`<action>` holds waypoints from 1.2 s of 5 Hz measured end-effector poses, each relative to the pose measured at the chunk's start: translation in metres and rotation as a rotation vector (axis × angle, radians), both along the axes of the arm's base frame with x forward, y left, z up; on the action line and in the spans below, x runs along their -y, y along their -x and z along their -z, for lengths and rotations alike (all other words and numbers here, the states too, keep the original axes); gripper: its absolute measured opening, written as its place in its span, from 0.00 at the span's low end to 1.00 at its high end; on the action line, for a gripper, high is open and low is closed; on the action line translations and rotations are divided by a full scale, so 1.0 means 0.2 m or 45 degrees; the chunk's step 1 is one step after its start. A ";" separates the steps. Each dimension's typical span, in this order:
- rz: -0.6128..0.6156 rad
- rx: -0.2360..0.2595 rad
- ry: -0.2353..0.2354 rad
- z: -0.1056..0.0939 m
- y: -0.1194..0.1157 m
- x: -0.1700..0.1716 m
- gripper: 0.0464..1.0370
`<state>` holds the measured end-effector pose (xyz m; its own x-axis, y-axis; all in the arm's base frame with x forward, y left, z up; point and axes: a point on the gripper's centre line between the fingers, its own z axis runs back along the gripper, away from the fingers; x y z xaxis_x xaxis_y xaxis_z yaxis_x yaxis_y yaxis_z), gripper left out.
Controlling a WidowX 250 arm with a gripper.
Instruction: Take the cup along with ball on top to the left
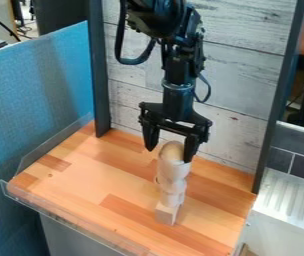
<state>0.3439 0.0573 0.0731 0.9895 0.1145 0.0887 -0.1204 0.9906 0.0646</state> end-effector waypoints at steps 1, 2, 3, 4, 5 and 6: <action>-0.009 -0.014 -0.005 0.03 0.00 0.00 0.96; -0.029 -0.013 -0.009 0.03 0.00 -0.01 0.96; -0.049 -0.034 -0.008 0.06 0.00 -0.01 0.90; -0.048 -0.033 -0.010 0.06 0.00 -0.01 0.81; -0.050 -0.030 -0.007 0.06 -0.01 -0.01 0.81; -0.051 -0.042 -0.001 0.06 0.00 -0.01 0.81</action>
<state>0.3437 0.0591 0.0614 0.9864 0.1543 0.0564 -0.1581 0.9849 0.0699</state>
